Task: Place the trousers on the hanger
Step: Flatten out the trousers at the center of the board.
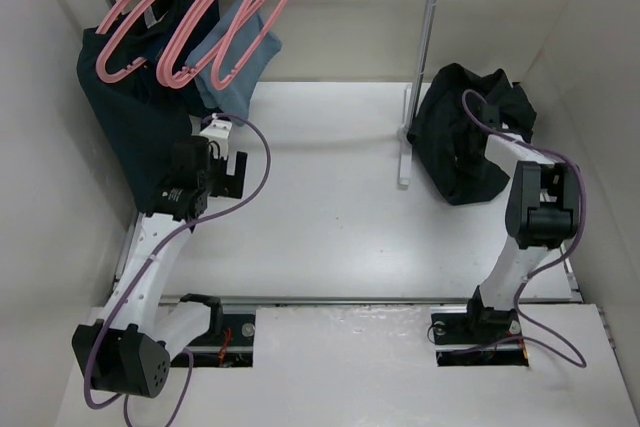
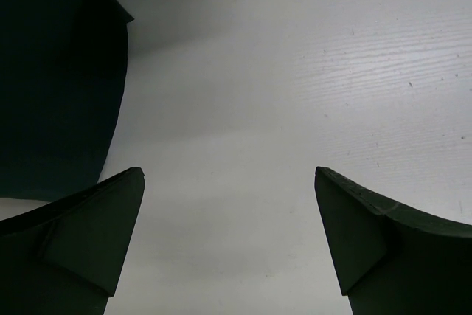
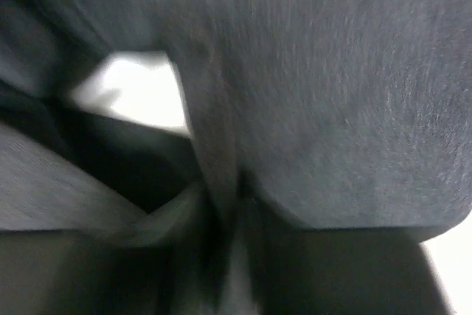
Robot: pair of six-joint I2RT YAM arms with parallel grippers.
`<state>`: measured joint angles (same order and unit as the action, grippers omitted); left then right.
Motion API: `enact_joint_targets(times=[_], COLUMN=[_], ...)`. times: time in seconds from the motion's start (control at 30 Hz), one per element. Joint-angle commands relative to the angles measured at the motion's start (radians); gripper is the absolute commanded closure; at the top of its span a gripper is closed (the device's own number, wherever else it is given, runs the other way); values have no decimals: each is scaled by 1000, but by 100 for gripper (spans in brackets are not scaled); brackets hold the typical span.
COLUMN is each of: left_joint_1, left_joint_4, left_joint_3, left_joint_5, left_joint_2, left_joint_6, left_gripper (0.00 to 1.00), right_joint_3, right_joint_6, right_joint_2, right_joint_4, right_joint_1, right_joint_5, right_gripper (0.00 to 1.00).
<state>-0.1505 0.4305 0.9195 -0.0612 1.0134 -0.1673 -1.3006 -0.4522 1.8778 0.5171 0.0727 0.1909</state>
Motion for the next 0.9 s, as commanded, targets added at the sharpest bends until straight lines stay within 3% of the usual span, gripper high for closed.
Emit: enact_joint_targets(times=[0.0,0.03,0.17,0.23,0.27,0.33,0.37,0.4,0.5,0.57,0.63,0.7,0.73,0.77,0.87], left_joint_1=[-4,-4,-4,-4,-4,-4,-4,-4,-4,-4,-4,-4,-4,-4,-4], left_joint_4=[13,13,13,22,22,31,31,31,22,22,22,22,22,22,56], left_joint_3=[33,33,45,56,56,65,76,88,116,133,157,169,180,180,180], left_joint_5=[38,38,84,98,98,112,126,138,149,149,149,140,139,139,156], left_joint_2=[-39,-39,-30,-30,-19,-19,-9,2,14,40,50,50,50,50,50], left_joint_6=[-29,-29,-29,-29,-29,-38,-38,-38,-28,-28,-28,-28,-28,-40,-86], left_gripper=[0,0,0,0,0,0,0,0,0,0,0,0,0,0,0], right_joint_3=[47,70,135,171,216,270,296,335,280,203,91,20,-68,-119,-180], right_joint_6=[0,-11,-11,-11,24,87,124,173,182,182,182,167,167,167,167], right_joint_2=[-112,-132,-288,-493,-667,-840,-914,-1016,-1040,-926,-826,-659,-601,-495,-439], right_joint_4=[-61,-61,-81,-112,-179,-288,-346,-453,-503,-462,-434,-379,-338,-224,-120], right_joint_1=[15,15,15,-32,-142,-313,-505,-601,-889,-970,-1024,-1024,-1024,-1033,-1045], right_joint_5=[-134,-143,-199,-199,-165,-131,-120,-84,-15,-5,-105,-274,-327,-362,-325], right_gripper=[93,100,100,100,100,100,100,100,100,100,100,60,26,0,0])
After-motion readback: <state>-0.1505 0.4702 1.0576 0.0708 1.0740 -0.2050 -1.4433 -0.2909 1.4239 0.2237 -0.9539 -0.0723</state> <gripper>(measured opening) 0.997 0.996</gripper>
